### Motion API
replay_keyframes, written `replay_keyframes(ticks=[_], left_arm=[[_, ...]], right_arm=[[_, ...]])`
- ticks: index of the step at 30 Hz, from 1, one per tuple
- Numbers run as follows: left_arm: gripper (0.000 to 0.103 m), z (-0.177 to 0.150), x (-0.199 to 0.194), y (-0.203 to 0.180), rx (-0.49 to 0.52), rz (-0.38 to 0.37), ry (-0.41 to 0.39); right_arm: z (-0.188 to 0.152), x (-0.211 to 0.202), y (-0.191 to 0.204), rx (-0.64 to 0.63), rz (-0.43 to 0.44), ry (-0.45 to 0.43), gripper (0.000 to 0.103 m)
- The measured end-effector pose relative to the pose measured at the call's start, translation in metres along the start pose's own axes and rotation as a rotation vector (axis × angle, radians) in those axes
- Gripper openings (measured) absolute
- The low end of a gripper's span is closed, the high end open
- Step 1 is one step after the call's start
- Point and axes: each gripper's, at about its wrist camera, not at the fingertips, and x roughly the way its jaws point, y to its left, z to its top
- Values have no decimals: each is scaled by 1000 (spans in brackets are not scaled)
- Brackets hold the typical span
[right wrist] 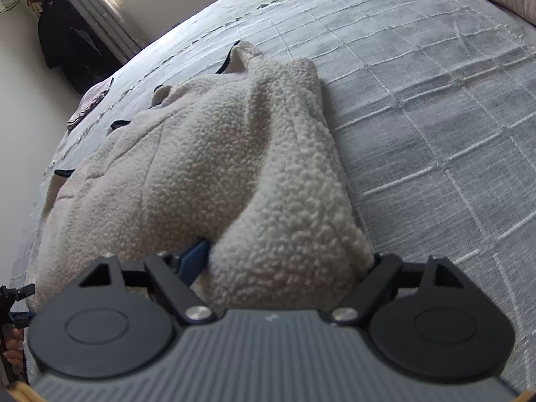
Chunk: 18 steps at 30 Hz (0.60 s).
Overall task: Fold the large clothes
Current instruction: 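Grasp the folded jacket edge with both grippers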
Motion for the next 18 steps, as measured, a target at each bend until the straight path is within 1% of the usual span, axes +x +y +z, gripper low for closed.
replay_keyframes(ticks=[1, 2, 3, 4, 5, 7, 9, 11, 14, 16, 18], left_arm=[[67, -2, -1, -1, 2, 1, -3], [50, -4, -1, -2, -5, -8, -1], [43, -6, -1, -2, -22, -26, 1], [38, -8, -3, -6, -29, -20, -12], [35, -10, -6, -13, -13, 1, -32], [33, -11, -17, -25, 9, 29, -70], [31, -7, -33, -31, -5, 20, -99], [31, -3, -50, -37, 1, 0, -112], [31, -4, -75, -46, 31, 5, -92], [31, -11, -90, -48, 56, 17, -62], [31, -23, -103, -44, 63, 11, -34]], right_arm=[[0, -2, -1, 8, 11, -4, 64], [-1, -4, -1, 19, 24, -7, 59], [-2, -6, -1, 19, 24, -15, 53], [-3, -9, 1, 10, 19, -24, 49], [-3, -13, 3, 4, 14, -36, 46], [-2, -24, 6, 11, 19, -67, 43], [0, -40, 9, 19, 49, -102, 41], [3, -56, 13, 12, 82, -118, 41], [3, -81, 19, -1, 85, -114, 40], [-2, -96, 18, -1, 89, -94, 40], [-12, -109, 17, -11, 85, -72, 40]])
